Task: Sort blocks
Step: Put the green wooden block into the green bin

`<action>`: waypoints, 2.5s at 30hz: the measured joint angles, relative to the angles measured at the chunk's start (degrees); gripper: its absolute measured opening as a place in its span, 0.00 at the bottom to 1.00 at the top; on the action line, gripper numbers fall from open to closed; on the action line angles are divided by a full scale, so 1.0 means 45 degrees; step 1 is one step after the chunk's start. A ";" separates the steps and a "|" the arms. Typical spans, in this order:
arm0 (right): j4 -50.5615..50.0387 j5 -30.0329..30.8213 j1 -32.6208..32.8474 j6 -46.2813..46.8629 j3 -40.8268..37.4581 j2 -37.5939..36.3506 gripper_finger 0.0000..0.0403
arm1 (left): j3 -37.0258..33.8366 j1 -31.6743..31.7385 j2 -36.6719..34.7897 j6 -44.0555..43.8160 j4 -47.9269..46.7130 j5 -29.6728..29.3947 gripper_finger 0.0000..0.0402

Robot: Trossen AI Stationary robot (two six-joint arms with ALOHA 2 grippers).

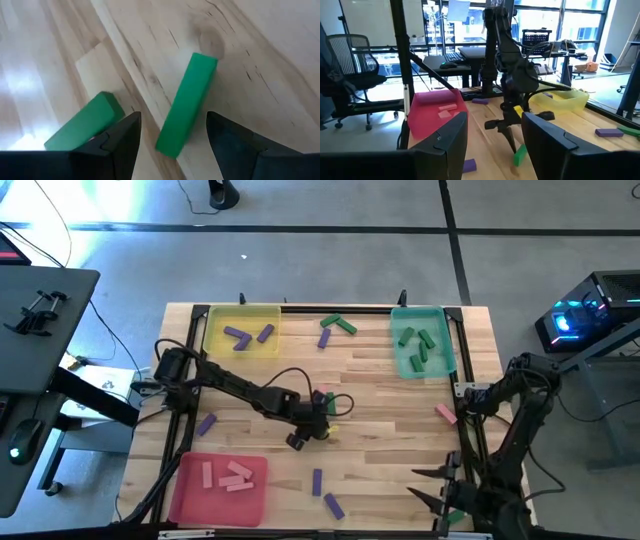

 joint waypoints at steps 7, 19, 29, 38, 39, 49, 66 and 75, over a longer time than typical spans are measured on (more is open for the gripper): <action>-0.1512 -0.2586 -0.1205 0.1859 0.0000 0.0019 0.43 | 0.0024 -0.0179 0.0185 -0.0495 -0.0153 0.0531 0.47; -0.3612 -0.6996 -0.4921 0.3602 0.0000 0.1328 0.43 | 0.0000 -0.1590 0.0166 -0.4365 -0.0327 -0.1402 0.08; -0.2855 -0.9255 -0.6388 0.3420 0.0001 0.2275 0.43 | -0.1275 -0.2905 -0.0083 -0.5918 0.3841 -0.1284 0.08; -0.1062 -0.8311 -0.6409 0.1888 0.0001 0.2283 0.43 | -0.3977 -0.3046 -0.0212 -0.6289 1.4153 -0.1386 0.08; -0.0825 -0.7940 -0.6405 0.1815 0.0016 0.2277 0.43 | -0.4106 -0.3091 -0.0206 -0.6168 1.4869 -0.1374 0.08; 0.2222 -0.9024 -0.6917 -0.0664 0.0004 0.2279 0.43 | -0.3749 -0.3600 -0.0217 -0.5165 1.6883 -0.1360 0.08; 0.4335 -0.9003 -0.6991 -0.2411 -0.0005 0.2212 0.08 | -0.3479 -0.3619 -0.0223 -0.5656 1.6362 -0.2442 0.25; 0.4530 -0.6625 -0.6360 -0.5101 0.0000 0.0059 0.08 | -0.3483 -0.3429 -0.0217 -0.7567 1.4365 -0.2702 0.44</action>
